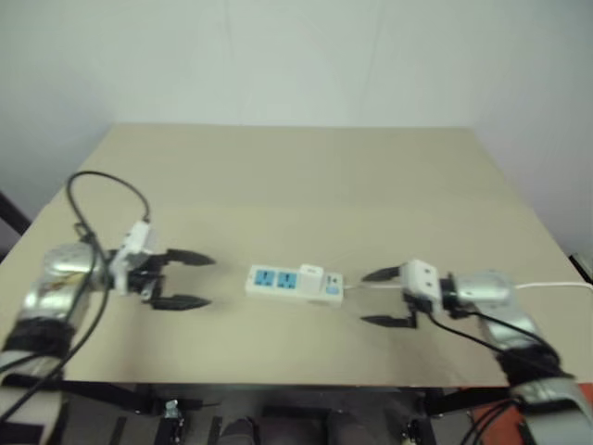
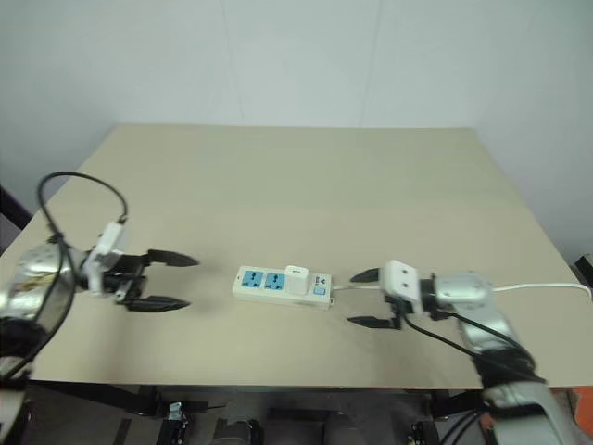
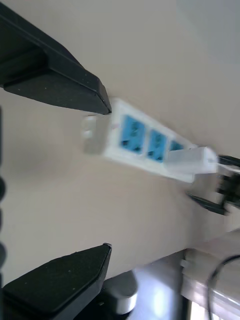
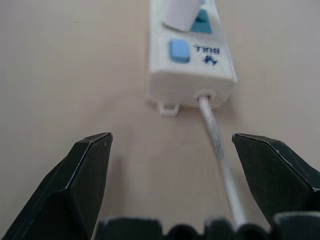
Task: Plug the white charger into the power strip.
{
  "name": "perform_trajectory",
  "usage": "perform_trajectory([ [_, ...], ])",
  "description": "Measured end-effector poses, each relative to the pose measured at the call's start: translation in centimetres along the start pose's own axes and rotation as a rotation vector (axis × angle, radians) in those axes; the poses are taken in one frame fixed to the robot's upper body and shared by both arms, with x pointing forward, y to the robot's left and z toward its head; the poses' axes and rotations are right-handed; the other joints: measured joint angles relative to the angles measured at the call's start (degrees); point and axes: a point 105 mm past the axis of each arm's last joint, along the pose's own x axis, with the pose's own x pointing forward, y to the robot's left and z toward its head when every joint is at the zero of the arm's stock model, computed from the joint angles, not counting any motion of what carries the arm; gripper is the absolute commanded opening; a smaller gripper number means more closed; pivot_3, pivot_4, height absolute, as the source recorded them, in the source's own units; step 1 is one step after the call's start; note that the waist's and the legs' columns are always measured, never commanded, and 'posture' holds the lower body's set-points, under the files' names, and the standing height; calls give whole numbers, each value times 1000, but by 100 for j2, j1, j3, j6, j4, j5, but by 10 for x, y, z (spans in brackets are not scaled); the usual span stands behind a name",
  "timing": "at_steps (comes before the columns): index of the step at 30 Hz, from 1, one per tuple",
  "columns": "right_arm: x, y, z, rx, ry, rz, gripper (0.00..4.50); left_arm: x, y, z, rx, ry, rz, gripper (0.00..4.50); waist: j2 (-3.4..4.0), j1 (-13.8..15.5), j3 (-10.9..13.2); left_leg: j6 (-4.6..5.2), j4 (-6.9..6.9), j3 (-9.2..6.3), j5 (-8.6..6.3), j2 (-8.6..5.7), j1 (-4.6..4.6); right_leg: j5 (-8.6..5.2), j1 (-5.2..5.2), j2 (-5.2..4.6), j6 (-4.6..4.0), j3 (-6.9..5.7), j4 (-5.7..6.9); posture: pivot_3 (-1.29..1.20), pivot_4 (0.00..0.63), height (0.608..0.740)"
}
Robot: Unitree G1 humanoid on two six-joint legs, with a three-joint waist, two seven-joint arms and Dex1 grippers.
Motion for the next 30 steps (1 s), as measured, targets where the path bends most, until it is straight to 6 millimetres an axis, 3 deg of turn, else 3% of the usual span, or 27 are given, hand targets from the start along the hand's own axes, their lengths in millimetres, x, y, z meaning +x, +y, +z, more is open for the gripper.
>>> perform_trajectory([
  [4, -47, 2, 3, 17, 72, -37, 4473, -30, -8, -4, -17, 42, 82, 4500, 2, 40, 9, -1, 2, 5, 1, 6, 14, -6, 7, 2, -4, -3, 0, 0, 150, 740],
  [10, -86, 11, 1, 78, 137, -95, 4473, -52, -17, -4, -41, 57, 153, 4500, 2, 61, 10, -1, 4, 19, 1, 10, 30, -8, 14, 0, -8, 5, 2, 0, 150, 740],
  [19, -94, 18, 3, 117, 150, -117, 4473, -43, -20, -1, -39, 46, 155, 4500, 1, 52, 10, -1, 4, 26, 1, 10, 27, -6, 11, 2, -5, 10, 2, 0, 150, 740],
  [30, -106, 23, -2, 154, 209, -172, 4473, -36, -8, 5, -2, 34, 173, 4500, 0, 65, 10, -1, 6, 24, 1, 8, 25, -5, 14, 3, -4, 9, 1, 0, 150, 740],
])
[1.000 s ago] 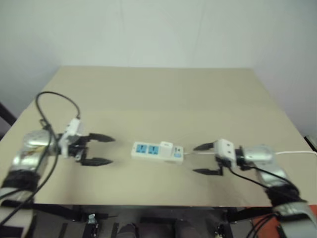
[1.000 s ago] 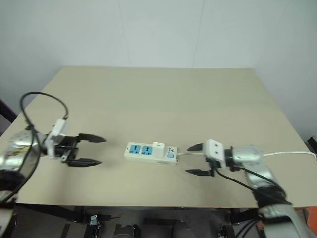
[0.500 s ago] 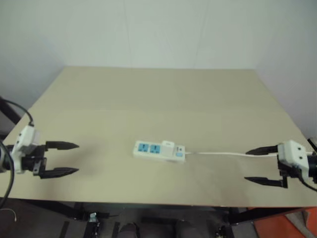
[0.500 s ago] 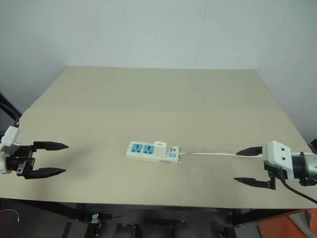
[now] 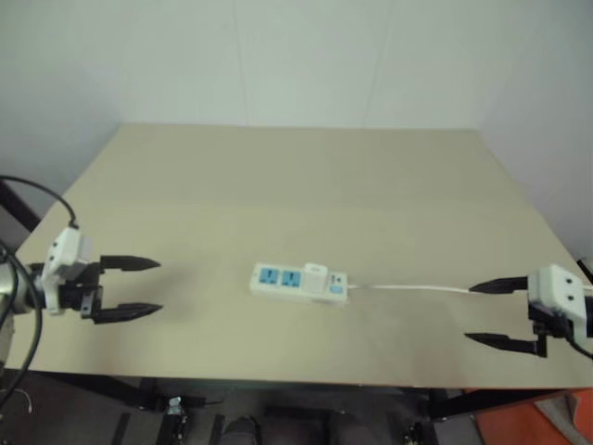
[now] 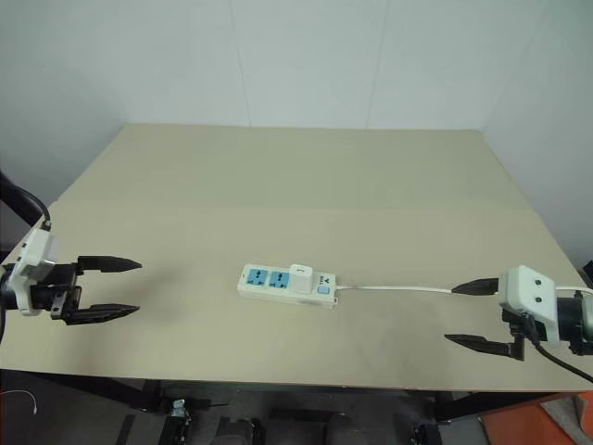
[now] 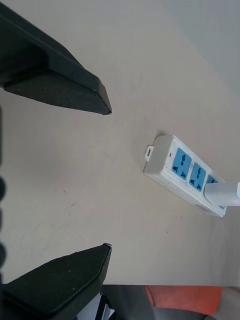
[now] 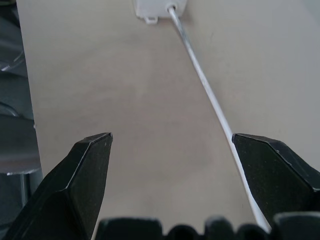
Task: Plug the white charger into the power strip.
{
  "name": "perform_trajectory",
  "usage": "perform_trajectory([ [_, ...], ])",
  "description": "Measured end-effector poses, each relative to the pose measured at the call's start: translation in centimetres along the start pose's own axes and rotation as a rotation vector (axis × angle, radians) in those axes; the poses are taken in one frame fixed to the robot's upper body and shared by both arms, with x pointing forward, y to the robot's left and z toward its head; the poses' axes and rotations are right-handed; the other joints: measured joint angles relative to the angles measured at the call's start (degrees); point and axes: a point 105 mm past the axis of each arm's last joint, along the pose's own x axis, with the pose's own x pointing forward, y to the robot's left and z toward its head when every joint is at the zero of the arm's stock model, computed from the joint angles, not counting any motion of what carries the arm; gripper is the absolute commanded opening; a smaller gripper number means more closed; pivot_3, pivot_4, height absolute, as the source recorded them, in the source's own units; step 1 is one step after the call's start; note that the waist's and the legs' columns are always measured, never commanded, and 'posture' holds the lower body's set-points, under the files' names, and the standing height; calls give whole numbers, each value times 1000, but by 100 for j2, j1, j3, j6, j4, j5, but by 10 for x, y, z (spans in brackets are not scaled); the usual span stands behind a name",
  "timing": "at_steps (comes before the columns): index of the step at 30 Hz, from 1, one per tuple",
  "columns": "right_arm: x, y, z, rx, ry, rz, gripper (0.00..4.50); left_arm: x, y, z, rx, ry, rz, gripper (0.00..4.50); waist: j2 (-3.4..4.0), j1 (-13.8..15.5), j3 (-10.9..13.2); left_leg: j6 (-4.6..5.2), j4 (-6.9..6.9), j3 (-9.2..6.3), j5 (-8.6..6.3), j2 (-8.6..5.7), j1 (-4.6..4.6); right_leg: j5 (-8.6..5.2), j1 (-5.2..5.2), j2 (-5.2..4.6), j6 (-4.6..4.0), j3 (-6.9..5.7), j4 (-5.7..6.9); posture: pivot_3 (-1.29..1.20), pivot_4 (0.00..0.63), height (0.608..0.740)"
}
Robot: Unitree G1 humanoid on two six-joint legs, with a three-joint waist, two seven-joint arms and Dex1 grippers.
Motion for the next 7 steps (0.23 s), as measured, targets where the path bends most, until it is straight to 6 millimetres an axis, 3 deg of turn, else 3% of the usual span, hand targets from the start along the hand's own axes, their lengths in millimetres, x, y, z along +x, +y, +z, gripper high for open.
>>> perform_trajectory([
  [7, -4, 1, 0, 1, 13, -30, 4473, 4, 10, 4, 16, -17, 18, 4500, 0, -13, 0, 0, 8, -1, 0, -1, 8, 4, 10, 1, 6, 1, 4, 0, 150, 740],
])
